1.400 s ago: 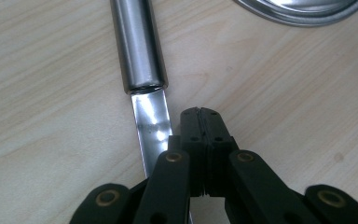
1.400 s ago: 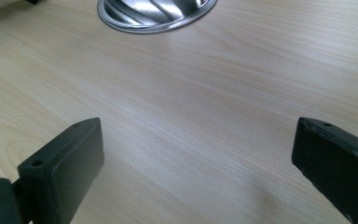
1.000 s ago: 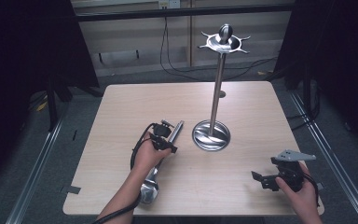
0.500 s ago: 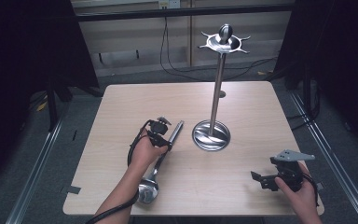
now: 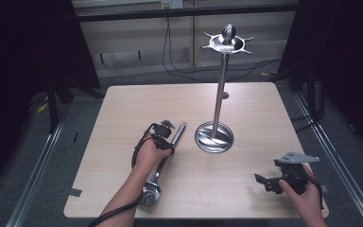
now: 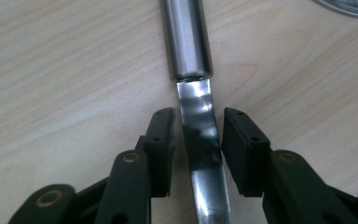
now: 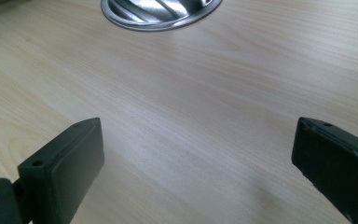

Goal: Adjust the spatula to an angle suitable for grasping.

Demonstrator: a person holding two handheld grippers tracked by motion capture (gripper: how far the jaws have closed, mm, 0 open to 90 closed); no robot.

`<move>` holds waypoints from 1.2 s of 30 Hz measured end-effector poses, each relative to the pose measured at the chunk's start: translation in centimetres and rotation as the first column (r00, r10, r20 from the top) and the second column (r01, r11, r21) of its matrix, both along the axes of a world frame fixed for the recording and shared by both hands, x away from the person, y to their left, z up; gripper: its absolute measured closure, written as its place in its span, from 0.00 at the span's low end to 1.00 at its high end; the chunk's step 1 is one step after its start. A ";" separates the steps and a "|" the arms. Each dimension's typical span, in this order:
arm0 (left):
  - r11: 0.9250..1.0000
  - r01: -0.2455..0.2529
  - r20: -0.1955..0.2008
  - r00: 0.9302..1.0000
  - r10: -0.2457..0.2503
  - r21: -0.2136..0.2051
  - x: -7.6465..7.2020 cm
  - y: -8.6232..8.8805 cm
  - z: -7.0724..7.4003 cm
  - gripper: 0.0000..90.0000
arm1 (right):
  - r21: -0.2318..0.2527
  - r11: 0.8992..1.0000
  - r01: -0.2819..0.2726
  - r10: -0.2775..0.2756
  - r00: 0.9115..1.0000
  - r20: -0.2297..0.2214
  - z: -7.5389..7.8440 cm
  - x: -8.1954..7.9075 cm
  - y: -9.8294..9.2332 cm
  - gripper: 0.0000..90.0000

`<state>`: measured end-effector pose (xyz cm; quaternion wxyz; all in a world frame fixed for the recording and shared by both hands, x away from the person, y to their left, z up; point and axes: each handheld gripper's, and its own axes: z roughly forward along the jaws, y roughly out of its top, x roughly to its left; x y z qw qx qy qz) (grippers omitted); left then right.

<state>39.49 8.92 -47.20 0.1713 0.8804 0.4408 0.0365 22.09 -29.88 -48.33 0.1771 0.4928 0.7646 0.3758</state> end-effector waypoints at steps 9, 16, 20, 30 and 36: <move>0.997 -0.047 -0.035 0.998 0.049 0.060 0.2 -0.6 0.3 0.82 | 0.003 1.000 0.004 -0.004 1.000 0.000 0.1 -0.1 -0.1 0.02; 0.999 -0.037 -0.034 0.999 0.036 -0.008 0.4 0.1 0.2 0.83 | 0.016 1.000 0.015 -0.015 1.000 0.001 0.1 -0.1 -0.4 0.02; 0.999 -0.038 -0.023 0.999 0.037 -0.026 0.2 0.5 0.9 0.83 | 0.014 1.000 0.015 -0.015 1.000 0.003 0.1 -0.1 -0.4 0.02; 0.994 -0.038 0.050 0.998 0.044 -0.107 -0.1 1.9 2.8 0.84 | 0.014 1.000 0.006 -0.006 1.000 0.005 0.1 -0.1 -0.1 0.02; 0.985 -0.043 0.080 0.995 0.057 -0.166 0.1 2.9 4.1 0.84 | 0.014 1.000 0.007 -0.007 1.000 0.001 0.1 -0.1 -0.1 0.02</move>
